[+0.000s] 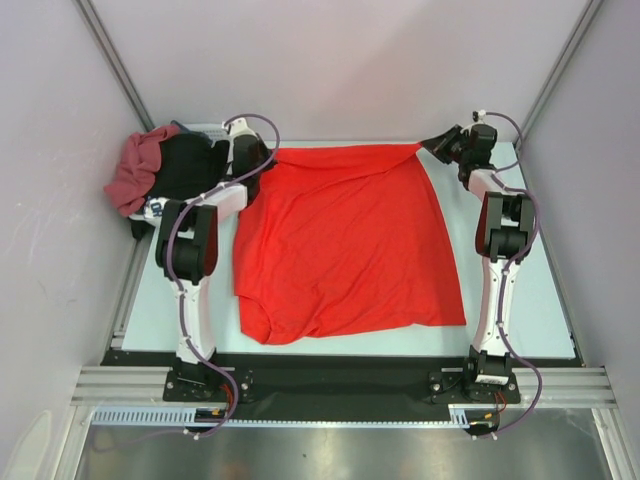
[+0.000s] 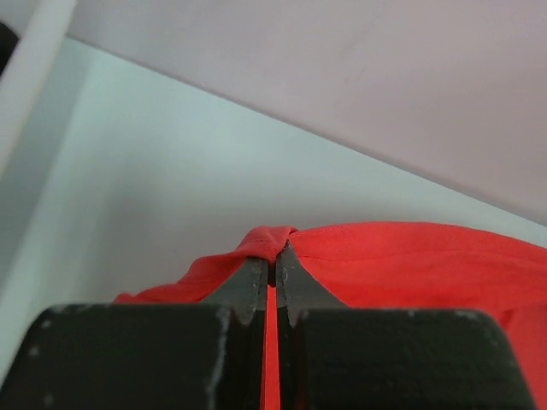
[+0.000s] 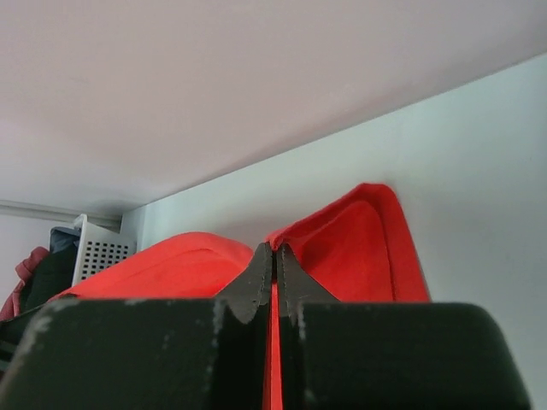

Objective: Fold and stack the tank tops
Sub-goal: Fold the tank top

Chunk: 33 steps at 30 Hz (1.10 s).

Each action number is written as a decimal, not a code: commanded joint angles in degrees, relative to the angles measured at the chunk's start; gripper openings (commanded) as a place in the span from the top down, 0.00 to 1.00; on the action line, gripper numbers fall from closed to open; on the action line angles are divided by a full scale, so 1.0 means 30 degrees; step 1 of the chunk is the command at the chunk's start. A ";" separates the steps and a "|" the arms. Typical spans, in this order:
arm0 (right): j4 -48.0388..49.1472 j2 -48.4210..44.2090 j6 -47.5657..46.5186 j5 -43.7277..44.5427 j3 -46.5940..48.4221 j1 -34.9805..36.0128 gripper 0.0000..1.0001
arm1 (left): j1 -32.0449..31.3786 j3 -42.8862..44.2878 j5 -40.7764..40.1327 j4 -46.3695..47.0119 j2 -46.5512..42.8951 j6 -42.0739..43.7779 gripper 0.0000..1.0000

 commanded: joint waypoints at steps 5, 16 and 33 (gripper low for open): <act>0.0509 -0.2729 0.0203 -0.0145 -0.2429 -0.0109 1.00 | 0.0131 -0.4632 -0.0428 0.3061 -0.4401 -0.0092 1.00; 0.1767 -0.5803 0.0203 -0.0263 -0.7758 -0.0343 1.00 | -0.0396 -0.8149 -0.0662 0.1481 -0.7244 0.0786 1.00; 0.2559 -0.8355 0.0261 0.1172 -1.2976 -0.0314 1.00 | -0.1217 -1.1870 -0.1483 -0.0921 -0.9063 -0.0968 1.00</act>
